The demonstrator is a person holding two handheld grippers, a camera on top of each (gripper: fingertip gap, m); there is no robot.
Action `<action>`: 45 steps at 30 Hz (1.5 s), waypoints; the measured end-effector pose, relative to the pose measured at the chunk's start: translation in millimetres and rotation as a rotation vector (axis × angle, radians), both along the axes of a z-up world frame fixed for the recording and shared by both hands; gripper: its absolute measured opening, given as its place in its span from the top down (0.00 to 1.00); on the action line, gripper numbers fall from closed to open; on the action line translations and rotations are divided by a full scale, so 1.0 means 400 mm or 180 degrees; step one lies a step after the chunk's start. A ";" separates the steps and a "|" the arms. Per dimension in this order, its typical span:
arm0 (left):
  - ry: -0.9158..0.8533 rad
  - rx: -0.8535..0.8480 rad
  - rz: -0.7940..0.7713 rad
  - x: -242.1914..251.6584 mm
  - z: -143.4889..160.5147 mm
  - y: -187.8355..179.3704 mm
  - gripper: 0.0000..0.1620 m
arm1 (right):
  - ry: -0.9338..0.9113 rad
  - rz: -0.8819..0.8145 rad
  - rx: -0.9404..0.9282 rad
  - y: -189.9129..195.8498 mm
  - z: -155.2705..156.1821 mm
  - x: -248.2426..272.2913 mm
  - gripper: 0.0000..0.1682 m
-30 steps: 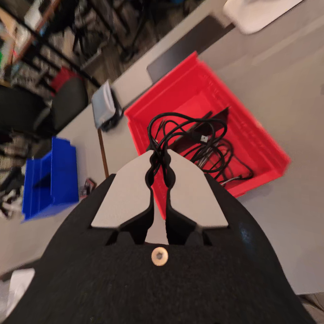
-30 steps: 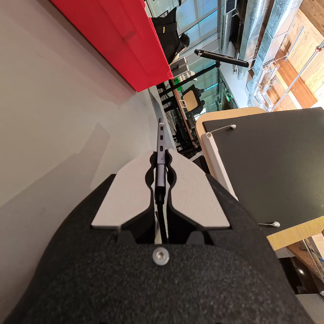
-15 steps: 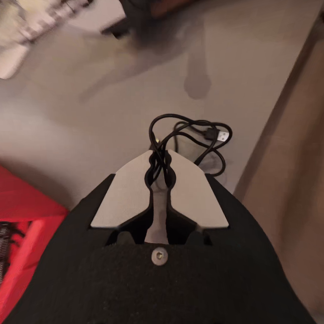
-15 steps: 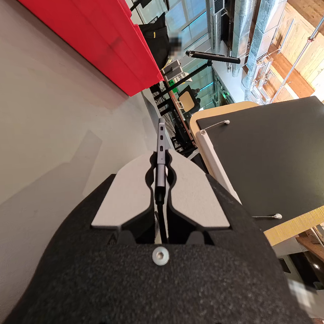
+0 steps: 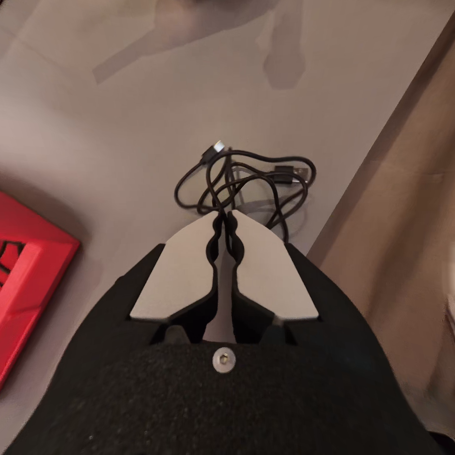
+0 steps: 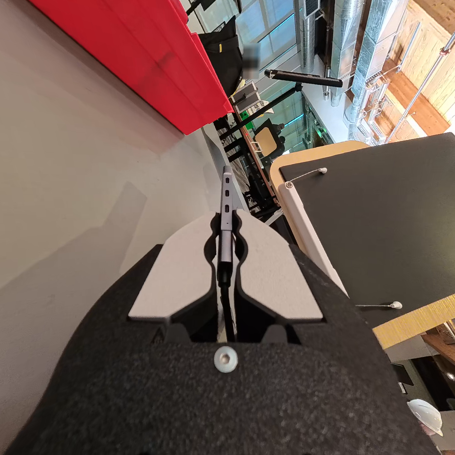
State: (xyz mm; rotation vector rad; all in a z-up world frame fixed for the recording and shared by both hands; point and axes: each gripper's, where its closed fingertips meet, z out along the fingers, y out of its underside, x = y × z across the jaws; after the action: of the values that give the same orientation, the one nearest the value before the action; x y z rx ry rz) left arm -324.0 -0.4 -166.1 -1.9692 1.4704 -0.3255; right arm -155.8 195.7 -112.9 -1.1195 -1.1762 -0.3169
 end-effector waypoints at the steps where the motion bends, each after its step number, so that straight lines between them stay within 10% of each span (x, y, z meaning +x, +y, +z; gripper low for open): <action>1: 0.0010 -0.0024 0.0051 -0.015 0.000 0.003 0.98 | -0.0003 0.0003 -0.0001 0.000 0.000 -0.001 0.95; 7: 0.0166 0.0243 0.0033 -0.082 0.101 0.026 0.86 | -0.0016 0.0002 -0.0008 0.001 -0.003 -0.001 0.95; 11: 0.0283 -0.0117 -0.0938 -0.013 0.162 -0.048 0.82 | -0.0033 0.0022 -0.0013 0.000 -0.005 -0.005 0.95; 16: 0.1029 -0.0458 -0.2047 0.035 0.044 -0.156 0.77 | -0.0058 0.0031 -0.0009 -0.004 -0.008 -0.005 0.95; 24: 0.1488 -0.0029 -0.2334 0.029 -0.049 -0.090 0.77 | -0.0034 0.0046 -0.0046 0.000 -0.009 -0.006 0.95; 27: 0.1516 0.0125 -0.2153 0.034 -0.058 -0.050 1.00 | -0.0027 0.0060 -0.0046 -0.003 -0.009 -0.006 0.95; 37: -0.0754 -0.0258 -0.0189 0.318 0.123 0.042 1.00 | 0.0079 0.0082 -0.0099 -0.003 -0.002 -0.002 0.95; 45: -0.0516 -0.0249 0.0551 -0.010 0.125 0.107 0.81 | 0.0079 0.0050 -0.0085 -0.001 -0.001 0.000 0.94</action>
State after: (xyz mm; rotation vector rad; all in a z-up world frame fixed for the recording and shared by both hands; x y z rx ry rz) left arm -328.1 42.6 -116.0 -2.0634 1.1933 -0.4604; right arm -155.7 195.3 -113.3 -1.1337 -1.1698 -0.2752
